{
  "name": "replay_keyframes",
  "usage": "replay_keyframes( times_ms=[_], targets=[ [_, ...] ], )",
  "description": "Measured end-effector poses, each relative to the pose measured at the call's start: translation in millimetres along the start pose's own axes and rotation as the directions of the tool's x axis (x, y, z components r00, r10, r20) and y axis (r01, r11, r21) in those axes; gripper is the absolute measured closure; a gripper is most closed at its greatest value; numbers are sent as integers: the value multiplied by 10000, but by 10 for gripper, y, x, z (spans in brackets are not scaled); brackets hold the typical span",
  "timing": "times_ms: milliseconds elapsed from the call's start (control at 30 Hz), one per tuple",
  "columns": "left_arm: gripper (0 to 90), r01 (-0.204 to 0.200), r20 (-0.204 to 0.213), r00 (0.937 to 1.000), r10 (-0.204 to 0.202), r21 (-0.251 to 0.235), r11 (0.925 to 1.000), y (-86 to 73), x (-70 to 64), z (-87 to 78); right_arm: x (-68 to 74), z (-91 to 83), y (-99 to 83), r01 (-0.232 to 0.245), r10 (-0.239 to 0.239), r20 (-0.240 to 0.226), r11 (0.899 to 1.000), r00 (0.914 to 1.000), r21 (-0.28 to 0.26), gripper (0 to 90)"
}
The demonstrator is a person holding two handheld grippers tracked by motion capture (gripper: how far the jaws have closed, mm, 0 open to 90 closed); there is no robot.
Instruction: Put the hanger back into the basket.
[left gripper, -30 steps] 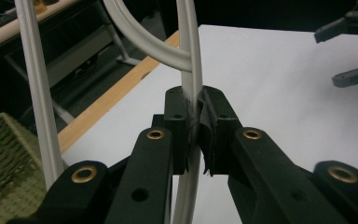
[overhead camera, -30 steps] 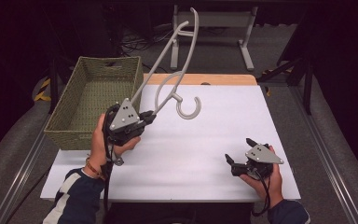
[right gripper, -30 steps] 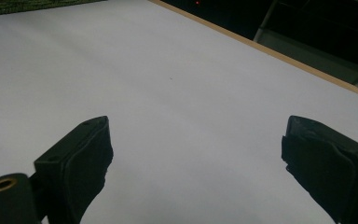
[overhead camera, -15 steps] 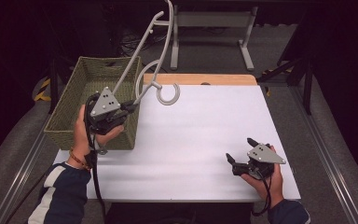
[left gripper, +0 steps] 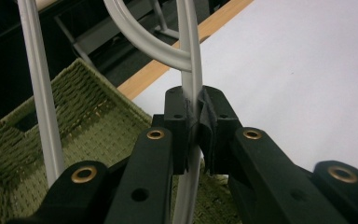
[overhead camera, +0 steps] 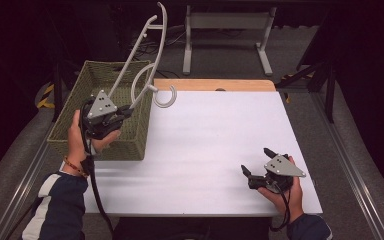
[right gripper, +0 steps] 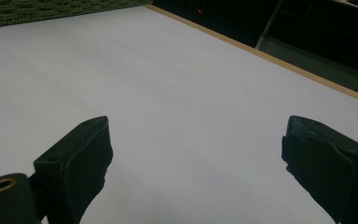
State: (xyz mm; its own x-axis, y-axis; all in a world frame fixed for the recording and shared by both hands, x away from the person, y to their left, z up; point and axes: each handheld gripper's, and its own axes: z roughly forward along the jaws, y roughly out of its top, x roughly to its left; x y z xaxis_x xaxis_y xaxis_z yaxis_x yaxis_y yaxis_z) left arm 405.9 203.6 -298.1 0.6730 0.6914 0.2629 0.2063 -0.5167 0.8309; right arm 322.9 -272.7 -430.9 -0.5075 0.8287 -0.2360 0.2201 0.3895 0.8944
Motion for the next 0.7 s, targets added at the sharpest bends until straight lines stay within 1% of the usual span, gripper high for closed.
replay_keyframes(
  times_ms=[100,167,233,333,367,400,500,600,667,700],
  targets=[
    [820,59,-75,10000,-58,160,9999,-45,52,27,4,6,-1,9,-9,5,10000,10000,35,88],
    [820,168,-98,9998,-165,244,9996,-76,88,39,6,9,-2,35,-35,9,10000,10000,44,88],
    [820,184,-228,9996,-176,331,9993,-108,126,51,9,11,-3,49,-49,18,10000,10000,61,88],
    [820,279,-180,9995,-271,407,9988,-168,197,64,8,17,-6,69,-69,9,9999,10000,129,88],
    [820,269,-243,9994,-257,494,9984,-196,233,69,7,19,-7,84,-84,12,9998,10000,153,88],
    [820,269,-243,9994,-257,494,9984,-196,233,69,7,19,-7,84,-84,12,9998,10000,153,88],
    [820,369,-332,9988,-349,624,9974,-250,294,78,7,23,-10,75,-76,17,9998,10000,179,89],
    [820,464,-505,9978,-426,776,9959,-320,375,86,15,28,-12,120,-121,32,9997,9999,214,89],
    [820,477,-451,9980,-441,822,9955,-337,392,92,17,30,-14,136,-138,52,9996,9999,262,89],
    [820,489,-478,9979,-442,1007,9937,-371,424,108,17,33,-15,121,-123,59,9995,9999,284,89]
  ],
)
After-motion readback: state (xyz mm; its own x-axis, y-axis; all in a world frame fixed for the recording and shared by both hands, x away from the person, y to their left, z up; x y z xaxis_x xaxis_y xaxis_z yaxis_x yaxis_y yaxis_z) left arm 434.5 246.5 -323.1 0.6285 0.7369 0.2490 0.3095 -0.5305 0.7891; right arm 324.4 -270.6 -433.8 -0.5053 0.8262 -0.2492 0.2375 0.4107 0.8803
